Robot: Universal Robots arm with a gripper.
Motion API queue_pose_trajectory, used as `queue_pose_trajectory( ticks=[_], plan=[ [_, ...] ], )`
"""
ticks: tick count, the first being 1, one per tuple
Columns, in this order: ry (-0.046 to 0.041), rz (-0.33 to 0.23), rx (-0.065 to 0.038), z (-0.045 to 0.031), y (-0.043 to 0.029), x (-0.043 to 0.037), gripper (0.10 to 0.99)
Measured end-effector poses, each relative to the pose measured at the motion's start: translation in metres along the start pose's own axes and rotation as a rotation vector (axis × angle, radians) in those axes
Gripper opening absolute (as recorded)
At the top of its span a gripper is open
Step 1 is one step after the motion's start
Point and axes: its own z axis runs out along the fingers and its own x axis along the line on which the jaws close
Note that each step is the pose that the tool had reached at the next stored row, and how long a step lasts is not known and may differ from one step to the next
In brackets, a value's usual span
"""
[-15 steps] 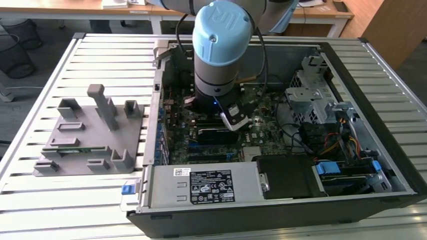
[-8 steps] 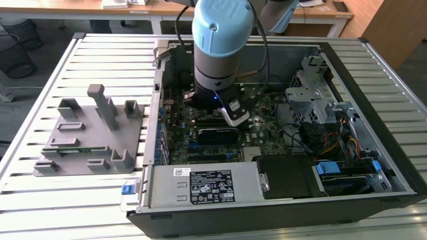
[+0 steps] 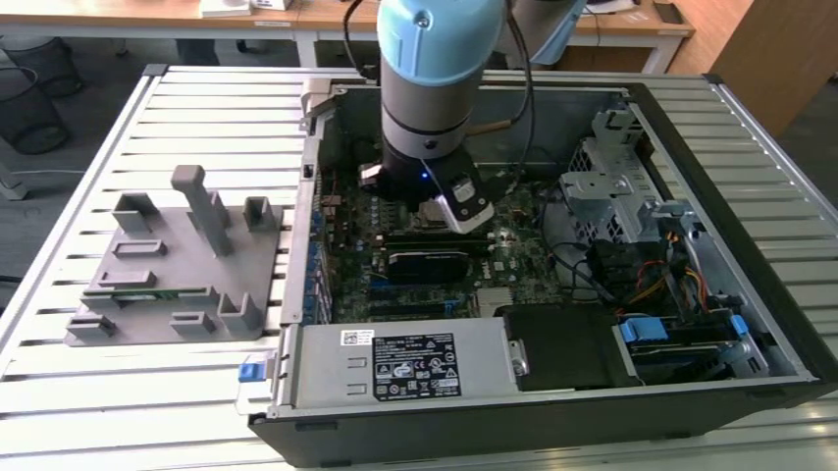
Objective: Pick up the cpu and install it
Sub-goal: 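Install the second cpu locking lever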
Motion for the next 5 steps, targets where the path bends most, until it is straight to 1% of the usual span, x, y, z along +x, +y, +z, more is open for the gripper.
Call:
queue_pose_trajectory(
  ticks=[2,5],
  plan=[
    [-0.0001,0.0,-0.003,-0.0042,0.0014,0.0,0.106],
    [-0.0002,0.0,-0.004,-0.0045,0.0016,-0.0001,0.106]
  ],
)
